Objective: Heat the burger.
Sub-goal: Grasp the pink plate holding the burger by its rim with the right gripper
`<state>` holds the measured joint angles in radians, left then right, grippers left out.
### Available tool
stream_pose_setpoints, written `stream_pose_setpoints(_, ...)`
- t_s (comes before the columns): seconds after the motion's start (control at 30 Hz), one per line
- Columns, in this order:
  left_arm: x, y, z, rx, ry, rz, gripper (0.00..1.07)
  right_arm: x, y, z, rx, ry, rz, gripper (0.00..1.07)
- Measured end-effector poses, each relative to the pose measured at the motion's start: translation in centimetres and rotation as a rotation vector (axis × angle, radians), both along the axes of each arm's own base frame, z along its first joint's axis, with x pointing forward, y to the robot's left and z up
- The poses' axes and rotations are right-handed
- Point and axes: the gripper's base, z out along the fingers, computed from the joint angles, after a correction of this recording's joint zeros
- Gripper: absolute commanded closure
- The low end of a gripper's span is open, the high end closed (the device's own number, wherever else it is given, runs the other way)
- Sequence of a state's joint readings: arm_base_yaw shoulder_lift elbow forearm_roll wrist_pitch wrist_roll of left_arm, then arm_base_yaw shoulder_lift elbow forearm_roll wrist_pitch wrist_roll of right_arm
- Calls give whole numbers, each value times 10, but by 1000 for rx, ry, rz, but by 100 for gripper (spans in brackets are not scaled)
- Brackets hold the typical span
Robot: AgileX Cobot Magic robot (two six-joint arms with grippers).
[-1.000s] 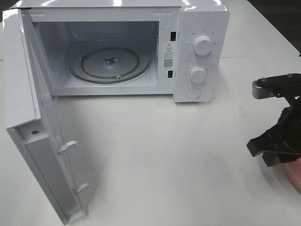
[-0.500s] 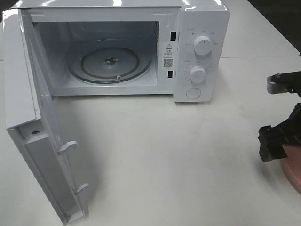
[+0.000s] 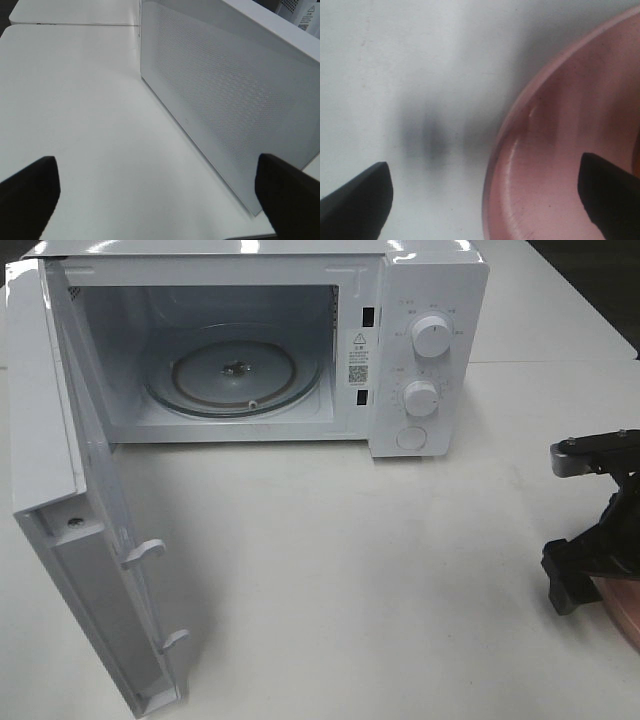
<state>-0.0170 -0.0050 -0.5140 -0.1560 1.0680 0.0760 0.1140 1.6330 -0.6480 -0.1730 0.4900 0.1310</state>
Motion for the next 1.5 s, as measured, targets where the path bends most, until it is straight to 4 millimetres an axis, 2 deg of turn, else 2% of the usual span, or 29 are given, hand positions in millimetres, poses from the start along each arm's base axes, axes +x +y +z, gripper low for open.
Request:
stream_pose_setpoints(0.23, 0, 0, 0, 0, 0, 0, 8, 7, -15, -11, 7, -18, -52, 14)
stream_pose_setpoints(0.4, 0, 0, 0, 0, 0, 0, 8, 8, -15, -21, 8, 5, -52, 15)
stream_pose_setpoints(0.6, 0, 0, 0, 0, 0, 0, 8, 12, -14, -23, 15, -30, -44, 19)
stream_pose_setpoints(0.8, 0, 0, 0, 0, 0, 0, 8, 13, -15, -23, 14, -36, -44, 33)
stream_pose_setpoints(0.97, 0, 0, 0, 0, 0, 0, 8, 13, -16, -23, 12, -32, -45, 34)
stream_pose_setpoints(1.0, 0, 0, 0, 0, 0, 0, 8, 12, -16, -23, 11, -30, -46, 38)
stream_pose_setpoints(1.1, 0, 0, 0, 0, 0, 0, 8, 12, -17, -23, 11, -28, -50, 40)
stream_pose_setpoints(1.17, 0, 0, 0, 0, 0, 0, 8, 10, -17, -23, 6, -8, -60, 62)
stream_pose_setpoints(1.27, 0, 0, 0, 0, 0, 0, 8, 10, -17, -23, 5, -6, -71, 67)
stream_pose_setpoints(1.33, 0, 0, 0, 0, 0, 0, 8, 10, -17, -23, 3, -1, -73, 90)
stream_pose_setpoints(1.43, 0, 0, 0, 0, 0, 0, 8, 10, -17, -23, 3, -2, -74, 94)
stream_pose_setpoints(1.5, 0, 0, 0, 0, 0, 0, 8, 9, -18, -22, 1, 6, -76, 107)
